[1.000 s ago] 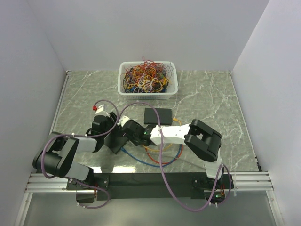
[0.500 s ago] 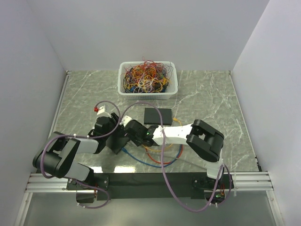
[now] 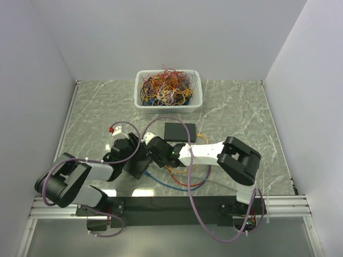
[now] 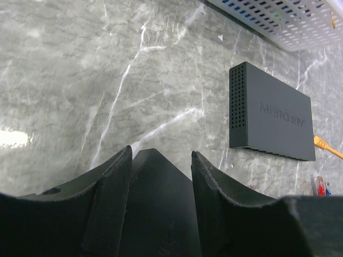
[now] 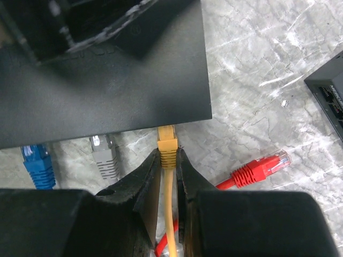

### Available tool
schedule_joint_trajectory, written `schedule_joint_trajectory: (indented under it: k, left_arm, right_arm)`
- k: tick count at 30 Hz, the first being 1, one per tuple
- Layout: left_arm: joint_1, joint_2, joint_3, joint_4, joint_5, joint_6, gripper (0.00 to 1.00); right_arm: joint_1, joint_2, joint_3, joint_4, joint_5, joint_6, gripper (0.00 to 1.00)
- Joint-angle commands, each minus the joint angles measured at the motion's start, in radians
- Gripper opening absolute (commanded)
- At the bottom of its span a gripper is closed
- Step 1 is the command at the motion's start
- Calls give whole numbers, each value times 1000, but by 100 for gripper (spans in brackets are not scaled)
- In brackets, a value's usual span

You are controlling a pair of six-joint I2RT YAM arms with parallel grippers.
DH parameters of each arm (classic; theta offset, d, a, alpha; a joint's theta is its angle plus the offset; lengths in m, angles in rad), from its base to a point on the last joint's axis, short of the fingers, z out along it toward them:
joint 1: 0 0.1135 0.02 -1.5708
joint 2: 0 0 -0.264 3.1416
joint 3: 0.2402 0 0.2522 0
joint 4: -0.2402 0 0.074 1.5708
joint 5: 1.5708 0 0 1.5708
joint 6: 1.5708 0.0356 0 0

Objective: Insert the plug into the switch port

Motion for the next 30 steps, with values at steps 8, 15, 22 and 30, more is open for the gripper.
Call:
schedule_joint_trajectory:
  k: [8, 15, 22, 30]
  left_arm:
    - [-219, 76, -116, -25, 187, -172, 52]
    - [-294, 177, -83, 38, 153, -138, 51]
    - [-367, 199, -44, 6, 112, -118, 48]
    - [-409, 226, -1, -43, 92, -117, 48]
  right_arm:
    - [-10, -28, 39, 386, -63, 63, 0]
    - [-12, -63, -13, 463, -104, 49, 0]
    - [-10, -115, -93, 619, -106, 76, 0]
    - [-12, -94, -85, 634, -52, 104, 0]
